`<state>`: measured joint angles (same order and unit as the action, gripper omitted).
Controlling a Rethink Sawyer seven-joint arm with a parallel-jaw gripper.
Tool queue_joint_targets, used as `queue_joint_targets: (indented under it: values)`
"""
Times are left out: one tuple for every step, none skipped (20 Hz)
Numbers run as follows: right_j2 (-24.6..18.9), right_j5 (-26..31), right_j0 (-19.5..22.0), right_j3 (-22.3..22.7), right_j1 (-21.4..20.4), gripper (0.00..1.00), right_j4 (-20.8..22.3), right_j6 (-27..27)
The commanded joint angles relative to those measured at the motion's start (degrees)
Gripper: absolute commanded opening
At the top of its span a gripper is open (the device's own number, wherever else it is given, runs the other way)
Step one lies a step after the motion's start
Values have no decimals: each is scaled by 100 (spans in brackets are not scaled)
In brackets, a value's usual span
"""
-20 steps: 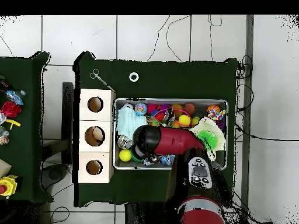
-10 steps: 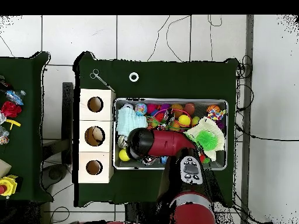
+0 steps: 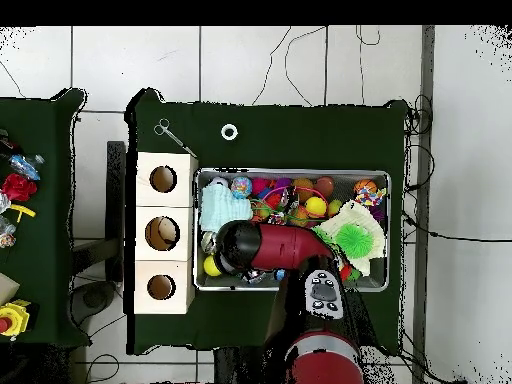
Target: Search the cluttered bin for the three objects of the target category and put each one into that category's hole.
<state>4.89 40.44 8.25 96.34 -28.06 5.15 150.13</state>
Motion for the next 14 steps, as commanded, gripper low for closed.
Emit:
queue_joint_targets:
  values:
    - [-317,272,-33,631,282,100,-262,422]
    - [-310,343,-22,651,244,100,-262,403]
    - [-292,398,-26,659,220,100,-254,398]
    - [-292,458,-25,669,200,100,-261,390]
    - [-285,505,-24,674,186,100,-261,386]
    - [-284,545,-11,701,155,100,-274,381]
    - [-284,576,-7,703,159,100,-286,385]
    - [-279,607,0,706,162,100,-301,394]
    - [-276,667,-3,701,170,100,-318,403]
    - [-262,735,-9,685,180,100,-331,421]
    - [-254,799,-15,672,196,100,-352,441]
    - [-249,849,-27,690,184,100,-379,470]
    - [-233,865,-42,674,216,100,-383,497]
    - [-228,873,-61,664,246,100,-392,524]
